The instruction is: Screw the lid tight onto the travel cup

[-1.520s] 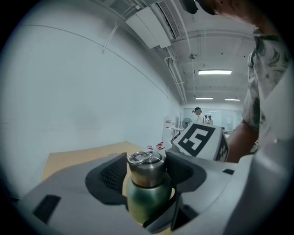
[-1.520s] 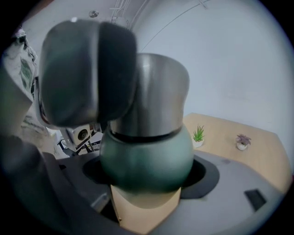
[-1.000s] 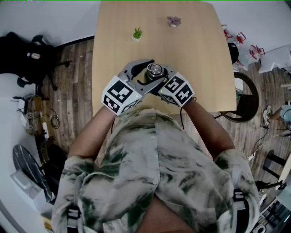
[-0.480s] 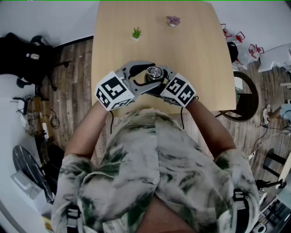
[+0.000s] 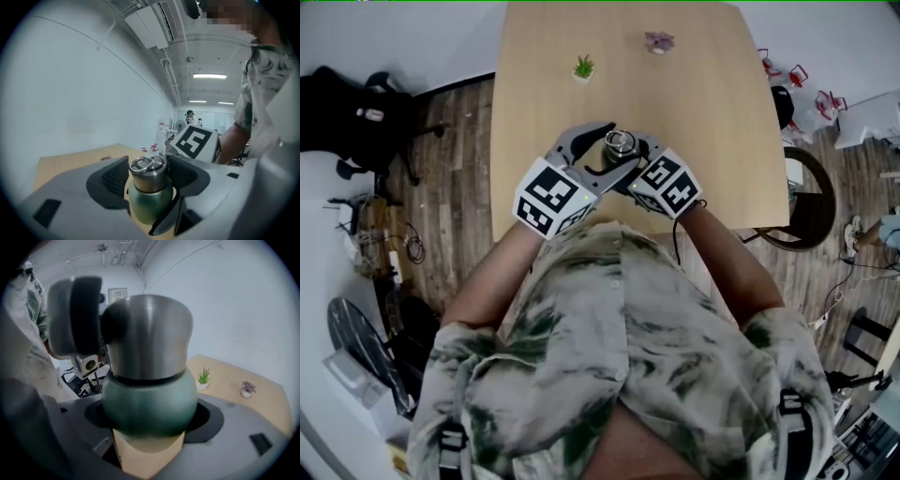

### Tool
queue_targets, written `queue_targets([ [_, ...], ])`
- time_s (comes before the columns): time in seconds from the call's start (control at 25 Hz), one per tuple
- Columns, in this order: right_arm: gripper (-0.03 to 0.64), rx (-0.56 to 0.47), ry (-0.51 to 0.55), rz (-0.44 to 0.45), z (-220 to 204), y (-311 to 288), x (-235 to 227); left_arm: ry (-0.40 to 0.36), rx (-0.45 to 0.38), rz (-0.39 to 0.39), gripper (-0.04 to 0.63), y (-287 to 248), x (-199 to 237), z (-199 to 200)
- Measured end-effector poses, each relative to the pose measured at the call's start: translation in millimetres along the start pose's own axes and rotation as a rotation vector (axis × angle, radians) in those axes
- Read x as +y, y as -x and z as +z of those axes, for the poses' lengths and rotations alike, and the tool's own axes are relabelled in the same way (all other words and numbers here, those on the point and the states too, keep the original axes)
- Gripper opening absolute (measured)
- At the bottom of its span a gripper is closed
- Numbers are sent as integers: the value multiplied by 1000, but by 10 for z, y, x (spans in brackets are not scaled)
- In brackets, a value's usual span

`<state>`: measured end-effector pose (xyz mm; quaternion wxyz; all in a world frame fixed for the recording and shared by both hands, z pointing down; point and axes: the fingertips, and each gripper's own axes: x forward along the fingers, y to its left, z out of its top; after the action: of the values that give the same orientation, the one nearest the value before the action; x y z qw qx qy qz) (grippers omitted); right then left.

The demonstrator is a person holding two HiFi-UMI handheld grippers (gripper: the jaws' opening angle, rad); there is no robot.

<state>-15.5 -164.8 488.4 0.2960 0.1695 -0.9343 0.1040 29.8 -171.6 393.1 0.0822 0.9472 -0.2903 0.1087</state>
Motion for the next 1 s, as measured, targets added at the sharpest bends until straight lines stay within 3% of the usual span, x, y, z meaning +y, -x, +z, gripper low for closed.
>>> queue_targets([
  [0.16, 403, -10, -22, -18, 29, -53, 48, 28, -5, 94, 270, -25, 29, -21],
  [0.24, 403, -10, -27, -24, 26, -59, 43, 17, -6, 102, 271, -34, 40, -44],
  [1.0, 403, 2, 76, 30, -52, 12, 122, -73, 36, -186, 275, -56, -160, -71],
])
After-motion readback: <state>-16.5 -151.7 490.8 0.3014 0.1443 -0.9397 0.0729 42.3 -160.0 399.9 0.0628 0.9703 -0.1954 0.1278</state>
